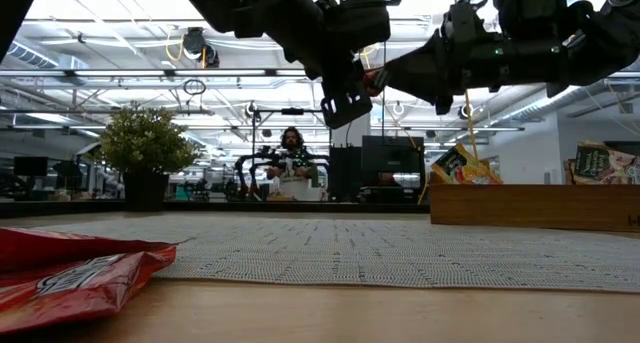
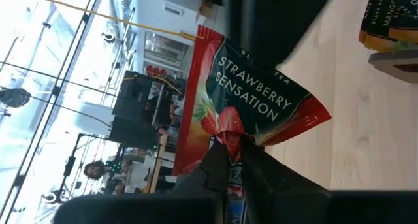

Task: Pick & Place Tea
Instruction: Put the red tea bag into the middle section of the wooden organizer

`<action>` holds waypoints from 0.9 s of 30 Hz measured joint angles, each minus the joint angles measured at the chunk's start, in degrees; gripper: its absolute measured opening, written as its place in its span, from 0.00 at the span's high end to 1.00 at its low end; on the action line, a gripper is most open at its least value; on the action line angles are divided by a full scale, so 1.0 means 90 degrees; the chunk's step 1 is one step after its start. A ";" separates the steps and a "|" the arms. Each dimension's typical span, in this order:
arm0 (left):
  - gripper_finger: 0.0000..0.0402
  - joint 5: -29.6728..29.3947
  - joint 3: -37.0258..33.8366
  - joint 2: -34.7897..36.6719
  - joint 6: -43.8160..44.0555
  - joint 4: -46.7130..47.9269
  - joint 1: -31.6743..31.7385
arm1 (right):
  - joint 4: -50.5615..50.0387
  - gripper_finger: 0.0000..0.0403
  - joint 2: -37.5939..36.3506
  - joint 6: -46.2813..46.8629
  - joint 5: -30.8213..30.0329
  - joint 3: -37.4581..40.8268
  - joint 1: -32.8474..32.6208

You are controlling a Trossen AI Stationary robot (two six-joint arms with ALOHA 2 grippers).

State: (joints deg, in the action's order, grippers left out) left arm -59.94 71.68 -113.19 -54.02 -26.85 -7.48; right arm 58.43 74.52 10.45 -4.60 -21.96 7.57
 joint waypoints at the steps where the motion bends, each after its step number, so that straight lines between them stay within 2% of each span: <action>1: 0.94 0.0015 0.0000 0.0000 0.0000 0.0000 0.0002 | 0.0051 0.59 0.0000 0.0001 -0.0003 0.0000 0.0002; 4: 0.96 0.0054 0.0000 0.0000 0.0012 0.0000 0.0002 | 0.0003 0.55 0.0000 0.0061 -0.0002 -0.0033 0.0068; 8: 0.96 0.0047 -0.0001 0.0000 0.0019 0.0003 0.0002 | -0.0115 0.60 0.0053 0.0104 0.0000 -0.0058 0.0224; 11: 0.93 0.0042 -0.0002 0.0000 0.0048 0.0007 0.0012 | -0.0088 0.69 0.0056 0.0088 0.0025 -0.0058 0.0311; 16: 0.91 0.0049 -0.0002 0.0004 0.0078 0.0005 0.0012 | -0.0001 0.95 0.0056 -0.0428 0.0046 -0.0058 0.0426; 17: 0.92 0.0100 -0.0002 0.0005 0.0108 0.0005 0.0012 | 0.0015 0.97 0.0056 -0.0533 0.0041 -0.0058 0.0440; 23: 0.94 0.0269 -0.0009 0.0005 0.0611 0.0016 0.0007 | 0.0001 1.00 0.0025 -0.0866 -0.0083 -0.0058 0.0423; 27: 0.85 0.0111 -0.0005 0.0012 0.1525 -0.0034 -0.0146 | -0.0549 1.00 -0.0377 -0.1485 -0.0653 -0.0058 0.0313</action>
State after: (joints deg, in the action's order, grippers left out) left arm -58.94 71.64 -113.08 -40.30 -27.16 -8.79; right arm 53.49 71.13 -2.91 -10.48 -22.48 10.39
